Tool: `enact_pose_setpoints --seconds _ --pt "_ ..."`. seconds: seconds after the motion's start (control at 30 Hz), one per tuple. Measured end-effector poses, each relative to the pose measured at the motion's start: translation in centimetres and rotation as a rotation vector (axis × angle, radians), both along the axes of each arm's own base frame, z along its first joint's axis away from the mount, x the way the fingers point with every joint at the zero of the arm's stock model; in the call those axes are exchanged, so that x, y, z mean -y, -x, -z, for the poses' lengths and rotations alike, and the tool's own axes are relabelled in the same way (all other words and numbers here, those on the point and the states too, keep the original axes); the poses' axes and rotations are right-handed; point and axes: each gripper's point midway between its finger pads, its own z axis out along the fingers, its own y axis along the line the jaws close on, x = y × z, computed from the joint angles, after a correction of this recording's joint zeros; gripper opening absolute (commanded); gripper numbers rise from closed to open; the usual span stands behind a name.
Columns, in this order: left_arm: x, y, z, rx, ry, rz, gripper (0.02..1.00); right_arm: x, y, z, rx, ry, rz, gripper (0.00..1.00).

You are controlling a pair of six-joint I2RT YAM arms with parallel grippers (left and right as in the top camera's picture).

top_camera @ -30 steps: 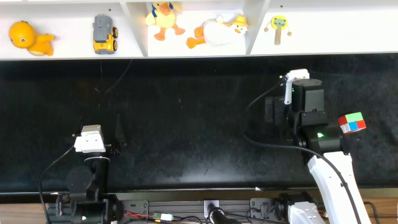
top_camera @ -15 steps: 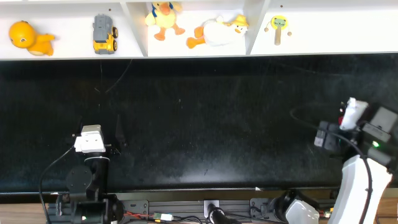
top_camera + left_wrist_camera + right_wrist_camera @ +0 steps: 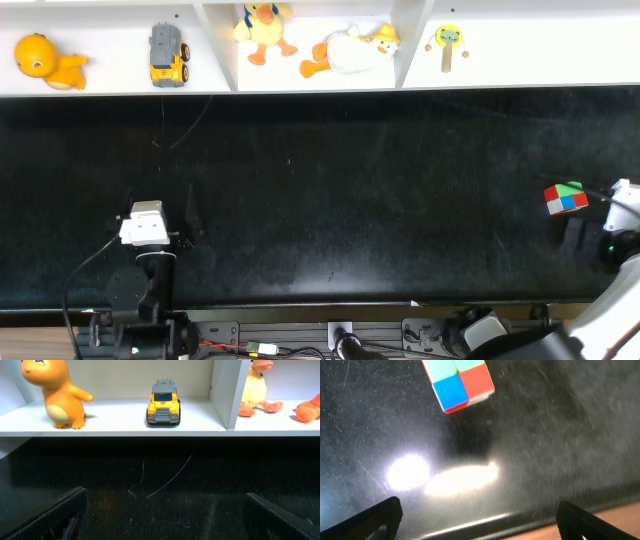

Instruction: Store Toys

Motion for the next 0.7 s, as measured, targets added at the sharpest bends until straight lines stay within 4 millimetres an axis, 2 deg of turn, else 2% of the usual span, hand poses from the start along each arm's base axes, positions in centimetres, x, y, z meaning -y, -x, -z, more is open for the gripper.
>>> enact_pose_setpoints --seconds 0.23,0.53,0.7 --pt "0.0 0.0 0.0 0.000 0.000 0.000 0.998 0.7 -2.3 2.9 -0.007 -0.091 -0.133 0.993" --pt "0.0 0.0 0.0 0.000 0.000 0.000 0.998 1.2 -6.3 3.8 0.015 -0.084 -0.246 0.998" --pt "0.0 0.0 0.0 0.000 0.000 0.000 0.998 1.0 -7.5 4.6 0.000 -0.070 -0.298 0.998"
